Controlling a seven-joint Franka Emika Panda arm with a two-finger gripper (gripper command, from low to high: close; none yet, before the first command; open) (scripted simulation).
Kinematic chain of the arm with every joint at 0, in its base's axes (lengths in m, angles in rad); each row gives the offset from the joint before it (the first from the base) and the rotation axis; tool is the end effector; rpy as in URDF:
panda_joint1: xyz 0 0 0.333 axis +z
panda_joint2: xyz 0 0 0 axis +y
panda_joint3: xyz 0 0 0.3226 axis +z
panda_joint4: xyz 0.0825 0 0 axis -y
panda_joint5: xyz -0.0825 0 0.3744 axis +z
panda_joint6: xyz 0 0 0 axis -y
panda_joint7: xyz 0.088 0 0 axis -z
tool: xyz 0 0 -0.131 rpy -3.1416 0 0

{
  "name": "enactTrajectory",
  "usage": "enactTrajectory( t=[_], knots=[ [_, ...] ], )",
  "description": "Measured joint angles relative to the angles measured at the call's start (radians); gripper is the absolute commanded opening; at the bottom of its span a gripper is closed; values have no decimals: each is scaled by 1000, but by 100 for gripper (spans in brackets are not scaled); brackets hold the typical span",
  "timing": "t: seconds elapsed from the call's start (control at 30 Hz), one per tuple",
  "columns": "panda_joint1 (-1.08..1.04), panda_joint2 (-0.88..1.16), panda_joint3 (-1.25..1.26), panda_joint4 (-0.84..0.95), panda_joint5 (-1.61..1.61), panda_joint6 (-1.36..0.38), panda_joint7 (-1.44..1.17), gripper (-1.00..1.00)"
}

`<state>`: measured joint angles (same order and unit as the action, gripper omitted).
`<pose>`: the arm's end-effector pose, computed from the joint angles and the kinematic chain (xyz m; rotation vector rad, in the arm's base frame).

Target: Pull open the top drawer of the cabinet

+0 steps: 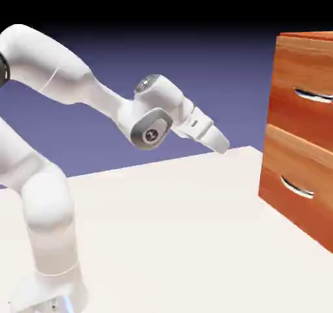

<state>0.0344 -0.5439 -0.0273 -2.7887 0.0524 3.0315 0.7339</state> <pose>0.4026 -0.0011 0.4521 -2.4452 1.0028 -1.0006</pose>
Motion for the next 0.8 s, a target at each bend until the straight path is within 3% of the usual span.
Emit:
enactTrajectory(
  t=[0.8],
  knots=[
    [445, 520, -543, 424, 1044, -110, -142, 0]
  ],
)
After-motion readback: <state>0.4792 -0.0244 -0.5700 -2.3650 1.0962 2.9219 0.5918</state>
